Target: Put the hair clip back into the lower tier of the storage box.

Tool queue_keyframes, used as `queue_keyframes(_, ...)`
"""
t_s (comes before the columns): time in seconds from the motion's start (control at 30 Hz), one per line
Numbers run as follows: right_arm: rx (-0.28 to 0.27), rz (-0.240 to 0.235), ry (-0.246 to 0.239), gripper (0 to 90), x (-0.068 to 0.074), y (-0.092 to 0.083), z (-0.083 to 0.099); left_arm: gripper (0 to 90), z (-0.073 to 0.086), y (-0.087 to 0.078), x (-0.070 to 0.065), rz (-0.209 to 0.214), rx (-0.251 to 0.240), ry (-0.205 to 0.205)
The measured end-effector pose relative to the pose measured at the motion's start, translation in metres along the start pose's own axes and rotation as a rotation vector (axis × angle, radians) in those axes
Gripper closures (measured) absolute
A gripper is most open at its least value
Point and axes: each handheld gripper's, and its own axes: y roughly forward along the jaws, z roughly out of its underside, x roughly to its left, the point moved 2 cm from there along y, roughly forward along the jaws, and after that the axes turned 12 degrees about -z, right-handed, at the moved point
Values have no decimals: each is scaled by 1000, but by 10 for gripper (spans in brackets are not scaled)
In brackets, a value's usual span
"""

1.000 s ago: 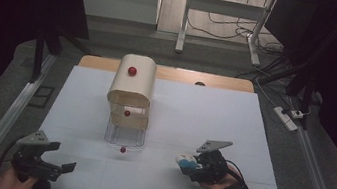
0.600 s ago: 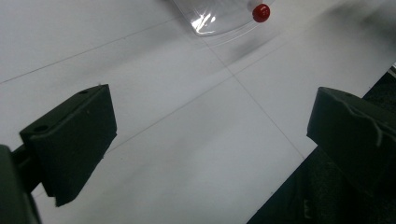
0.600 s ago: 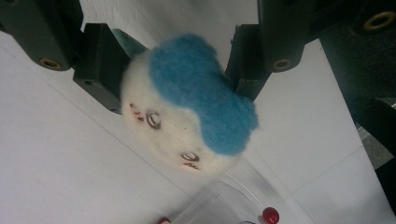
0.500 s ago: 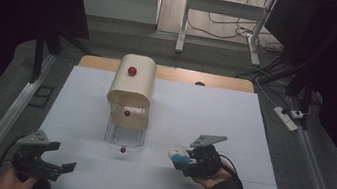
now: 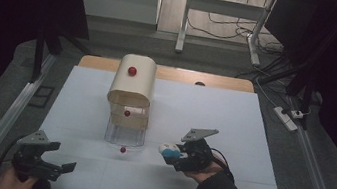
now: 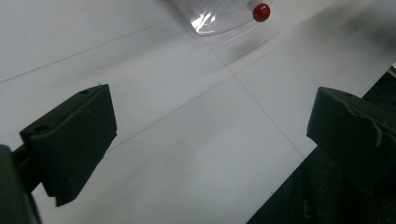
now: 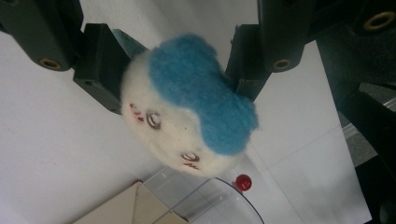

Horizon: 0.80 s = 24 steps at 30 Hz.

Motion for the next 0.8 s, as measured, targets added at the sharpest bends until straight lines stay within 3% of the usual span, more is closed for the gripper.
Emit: queue_keyframes(0.8, -22, -40, -23, 434, -5, 22, -31, 17, 0, 0, 1, 7, 1, -8)
